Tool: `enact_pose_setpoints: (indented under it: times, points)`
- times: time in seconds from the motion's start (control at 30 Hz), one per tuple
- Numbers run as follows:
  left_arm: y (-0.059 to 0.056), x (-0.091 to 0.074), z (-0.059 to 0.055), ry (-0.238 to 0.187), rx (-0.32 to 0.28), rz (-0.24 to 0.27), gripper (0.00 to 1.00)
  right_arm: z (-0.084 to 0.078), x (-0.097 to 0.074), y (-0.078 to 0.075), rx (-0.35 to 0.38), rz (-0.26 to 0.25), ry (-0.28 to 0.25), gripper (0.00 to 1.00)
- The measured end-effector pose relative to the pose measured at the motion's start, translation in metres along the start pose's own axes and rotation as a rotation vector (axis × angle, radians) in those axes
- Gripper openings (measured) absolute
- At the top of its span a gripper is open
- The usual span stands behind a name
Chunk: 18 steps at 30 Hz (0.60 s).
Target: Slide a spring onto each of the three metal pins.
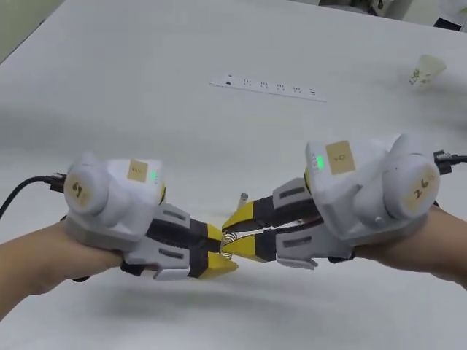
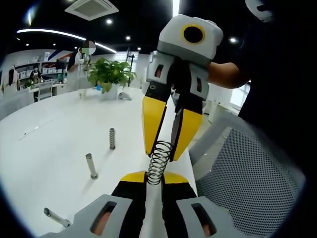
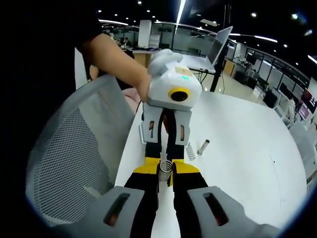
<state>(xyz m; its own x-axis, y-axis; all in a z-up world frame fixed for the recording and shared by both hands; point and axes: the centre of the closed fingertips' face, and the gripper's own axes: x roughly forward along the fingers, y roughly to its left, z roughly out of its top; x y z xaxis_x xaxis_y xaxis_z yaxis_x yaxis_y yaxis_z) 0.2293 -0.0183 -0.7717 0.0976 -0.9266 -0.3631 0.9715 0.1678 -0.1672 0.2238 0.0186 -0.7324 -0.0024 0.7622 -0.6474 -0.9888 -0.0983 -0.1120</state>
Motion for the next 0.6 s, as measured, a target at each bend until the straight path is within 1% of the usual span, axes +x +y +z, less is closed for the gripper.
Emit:
enact_pose_setpoints:
  times: [0.2, 0.43, 0.5, 0.6]
  points:
    - [-0.0014, 0.0007, 0.0012, -0.003, -0.013, -0.001, 0.04, -0.0001, -0.0007, 0.0007, -0.012, 0.003, 0.015, 0.07]
    - [-0.003, 0.0002, -0.0004, 0.006, -0.008, 0.003, 0.1, -0.0027, -0.0004, 0.0003, -0.023, -0.007, 0.029, 0.07]
    - [-0.0022, -0.0003, -0.001, 0.008, -0.01, 0.008, 0.11, -0.0033, -0.0008, -0.0003, -0.025, -0.011, 0.031, 0.07]
    - [-0.0006, -0.0009, -0.0009, 0.006, -0.013, 0.017, 0.16, -0.0033, -0.0017, -0.0021, -0.023, -0.017, 0.028, 0.07]
